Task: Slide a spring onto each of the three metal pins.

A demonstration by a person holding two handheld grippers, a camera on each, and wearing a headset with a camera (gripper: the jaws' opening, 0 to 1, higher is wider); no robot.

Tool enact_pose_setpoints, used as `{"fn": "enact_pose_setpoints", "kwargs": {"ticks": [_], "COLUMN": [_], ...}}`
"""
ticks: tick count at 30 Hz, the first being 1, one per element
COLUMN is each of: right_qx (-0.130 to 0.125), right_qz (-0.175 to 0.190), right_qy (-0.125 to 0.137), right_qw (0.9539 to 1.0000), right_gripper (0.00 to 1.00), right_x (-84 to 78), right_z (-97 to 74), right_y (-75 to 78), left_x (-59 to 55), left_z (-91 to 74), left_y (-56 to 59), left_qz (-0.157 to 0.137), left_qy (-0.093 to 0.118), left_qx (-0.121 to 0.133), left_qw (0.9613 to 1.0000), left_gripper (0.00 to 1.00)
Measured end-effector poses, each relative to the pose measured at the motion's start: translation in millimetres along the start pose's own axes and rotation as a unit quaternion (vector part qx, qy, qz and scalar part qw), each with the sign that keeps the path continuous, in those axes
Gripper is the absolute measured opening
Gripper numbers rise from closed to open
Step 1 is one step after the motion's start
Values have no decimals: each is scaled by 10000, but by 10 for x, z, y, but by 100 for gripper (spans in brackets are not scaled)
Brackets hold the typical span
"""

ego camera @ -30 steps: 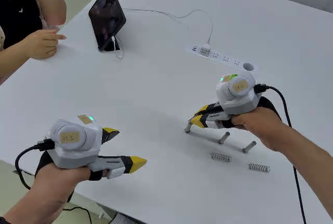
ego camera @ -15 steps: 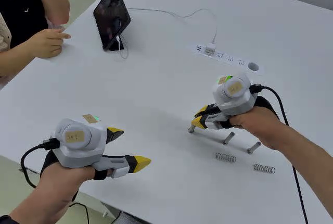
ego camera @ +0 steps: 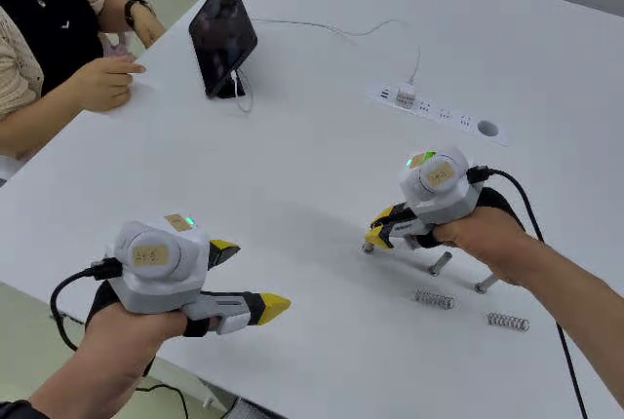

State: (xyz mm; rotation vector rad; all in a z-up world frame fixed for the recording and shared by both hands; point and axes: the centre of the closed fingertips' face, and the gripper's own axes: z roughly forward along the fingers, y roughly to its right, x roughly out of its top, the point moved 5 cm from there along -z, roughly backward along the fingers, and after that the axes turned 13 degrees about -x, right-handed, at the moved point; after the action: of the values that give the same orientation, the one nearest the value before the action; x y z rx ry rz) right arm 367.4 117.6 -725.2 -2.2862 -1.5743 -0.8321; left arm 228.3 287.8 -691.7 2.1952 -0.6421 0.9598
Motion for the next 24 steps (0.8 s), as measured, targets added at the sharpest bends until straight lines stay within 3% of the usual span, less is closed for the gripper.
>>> {"fn": "enact_pose_setpoints", "kwargs": {"ticks": [18, 24], "right_qx": [77, 128], "right_qz": [-49, -49], "right_qy": [-152, -167], "right_qw": [9998, 9998], "right_gripper": [13, 20], "right_x": [-73, -86], "right_z": [98, 72], "right_y": [-37, -47], "left_x": [-11, 6], "left_z": [-24, -19], "left_y": [-10, 7], "left_qz": [4, 33], "left_qy": [-41, -38], "left_qx": [23, 5], "left_qw": [10000, 10000], "left_gripper": [65, 65]}}
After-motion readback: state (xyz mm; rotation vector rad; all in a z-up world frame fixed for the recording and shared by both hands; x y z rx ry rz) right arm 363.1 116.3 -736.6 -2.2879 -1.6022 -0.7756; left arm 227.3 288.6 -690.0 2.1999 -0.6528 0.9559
